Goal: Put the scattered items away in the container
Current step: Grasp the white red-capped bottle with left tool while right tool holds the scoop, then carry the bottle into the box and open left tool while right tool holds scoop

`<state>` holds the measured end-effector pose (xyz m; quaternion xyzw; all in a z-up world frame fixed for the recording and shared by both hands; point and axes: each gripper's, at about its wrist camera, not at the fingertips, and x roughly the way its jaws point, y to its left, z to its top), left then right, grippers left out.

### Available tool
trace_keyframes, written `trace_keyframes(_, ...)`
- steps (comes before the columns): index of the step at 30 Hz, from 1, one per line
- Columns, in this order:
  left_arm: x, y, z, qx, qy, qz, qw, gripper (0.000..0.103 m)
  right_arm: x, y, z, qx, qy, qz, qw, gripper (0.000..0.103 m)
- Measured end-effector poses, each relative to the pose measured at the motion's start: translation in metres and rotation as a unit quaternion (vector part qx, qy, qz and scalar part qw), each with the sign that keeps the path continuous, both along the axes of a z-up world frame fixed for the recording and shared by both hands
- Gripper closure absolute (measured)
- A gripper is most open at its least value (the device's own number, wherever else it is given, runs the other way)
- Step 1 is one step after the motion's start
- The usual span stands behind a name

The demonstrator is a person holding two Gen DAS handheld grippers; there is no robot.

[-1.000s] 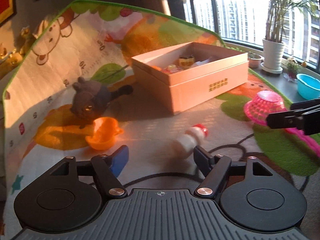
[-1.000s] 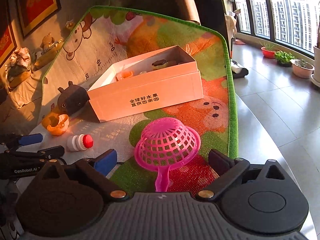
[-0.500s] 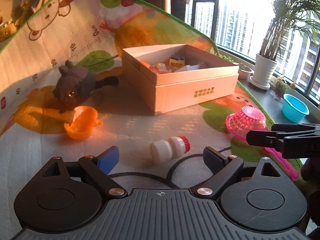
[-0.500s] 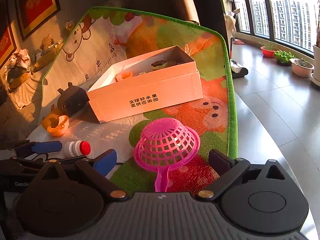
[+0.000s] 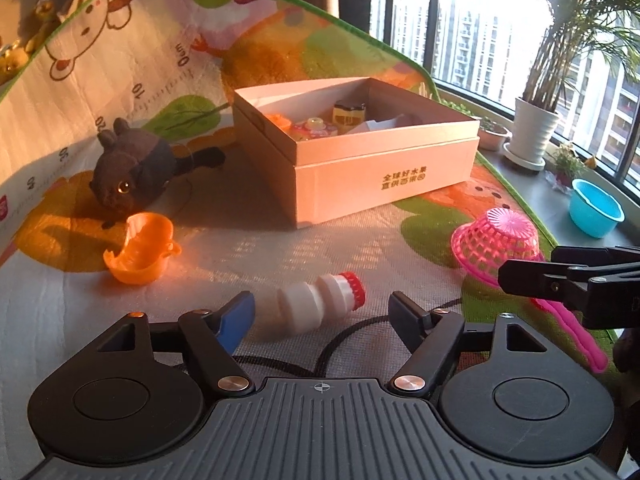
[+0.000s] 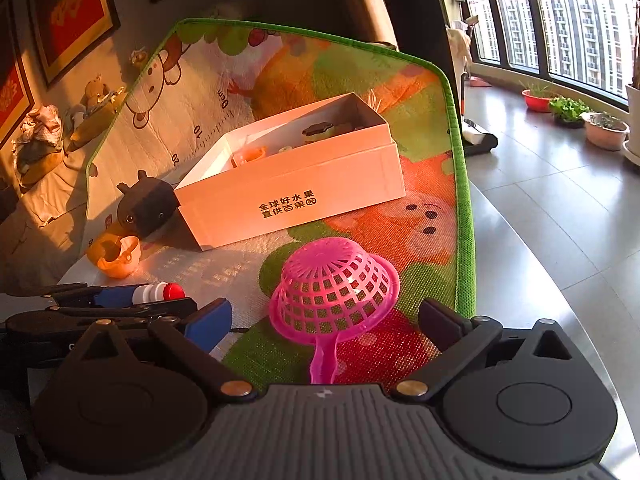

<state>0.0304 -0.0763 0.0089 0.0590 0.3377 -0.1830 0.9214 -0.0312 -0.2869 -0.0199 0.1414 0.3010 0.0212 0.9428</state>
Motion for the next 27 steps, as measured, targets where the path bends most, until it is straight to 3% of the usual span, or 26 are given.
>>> trace_keyframes(5, 0.001, -0.002, 0.0, 0.0, -0.005, -0.008, 1.0, 0.051, 0.0, 0.0, 0.0, 0.0, 0.0, 0.0, 1.0, 0.002)
trace_keyframes(11, -0.013, 0.014, 0.002, -0.041, 0.01, -0.024, 0.9988, 0.051, 0.0, 0.0, 0.0, -0.002, 0.001, 0.001, 1.0, 0.002)
trace_keyframes(16, -0.036, 0.026, 0.002, -0.043, 0.012, -0.044, 0.9981, 0.051, 0.002, 0.005, 0.001, -0.017, 0.009, 0.005, 1.0, 0.0)
trace_keyframes(27, -0.05, 0.039, -0.002, -0.059, 0.002, -0.042, 0.9974, 0.049, 0.019, 0.034, 0.005, -0.151, 0.051, 0.016, 0.987, 0.0)
